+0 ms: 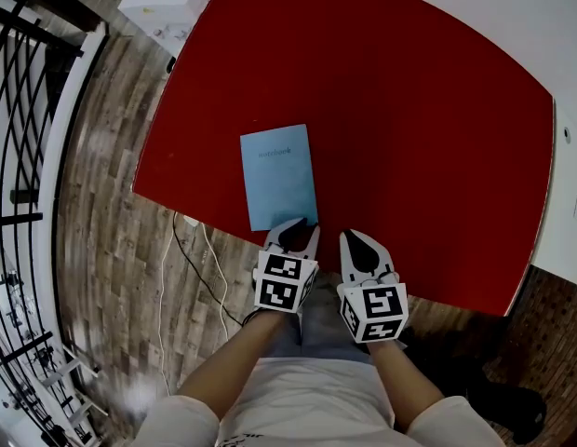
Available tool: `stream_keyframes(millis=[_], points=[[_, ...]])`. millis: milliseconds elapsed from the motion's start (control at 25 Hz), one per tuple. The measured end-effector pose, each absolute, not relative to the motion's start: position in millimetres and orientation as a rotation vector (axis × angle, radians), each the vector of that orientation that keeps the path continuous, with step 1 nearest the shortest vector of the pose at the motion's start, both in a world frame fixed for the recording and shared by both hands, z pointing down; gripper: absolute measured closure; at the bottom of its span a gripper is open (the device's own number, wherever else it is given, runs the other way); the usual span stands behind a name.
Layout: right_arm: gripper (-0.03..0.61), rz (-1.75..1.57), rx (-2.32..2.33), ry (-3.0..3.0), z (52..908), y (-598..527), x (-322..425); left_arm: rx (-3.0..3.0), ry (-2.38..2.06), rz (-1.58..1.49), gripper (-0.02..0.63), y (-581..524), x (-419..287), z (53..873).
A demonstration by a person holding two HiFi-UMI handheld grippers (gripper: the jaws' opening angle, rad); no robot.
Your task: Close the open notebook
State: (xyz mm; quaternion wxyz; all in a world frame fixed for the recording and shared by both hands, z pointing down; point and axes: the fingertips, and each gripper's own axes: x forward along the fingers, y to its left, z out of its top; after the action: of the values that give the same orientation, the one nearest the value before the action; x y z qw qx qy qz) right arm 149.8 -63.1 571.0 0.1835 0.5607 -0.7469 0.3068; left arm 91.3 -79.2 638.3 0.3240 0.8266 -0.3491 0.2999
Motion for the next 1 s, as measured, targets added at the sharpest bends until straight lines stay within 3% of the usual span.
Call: stream_keyframes(millis=[400,680,1000], points=[[0.572,0.754,1.519,-2.176,494,-47,110,2.267,-1.067,0.689,0.606,-64,21,525],[0.572,0.71,1.458,-2.251,438,-29,66,2.268,-1.237,0.542,0.607,-44,-25,455],[0.572,0.697,1.424,-2.288,423,-17,33,2.253,-1.335,0.46,0.607,-28,-56,436]])
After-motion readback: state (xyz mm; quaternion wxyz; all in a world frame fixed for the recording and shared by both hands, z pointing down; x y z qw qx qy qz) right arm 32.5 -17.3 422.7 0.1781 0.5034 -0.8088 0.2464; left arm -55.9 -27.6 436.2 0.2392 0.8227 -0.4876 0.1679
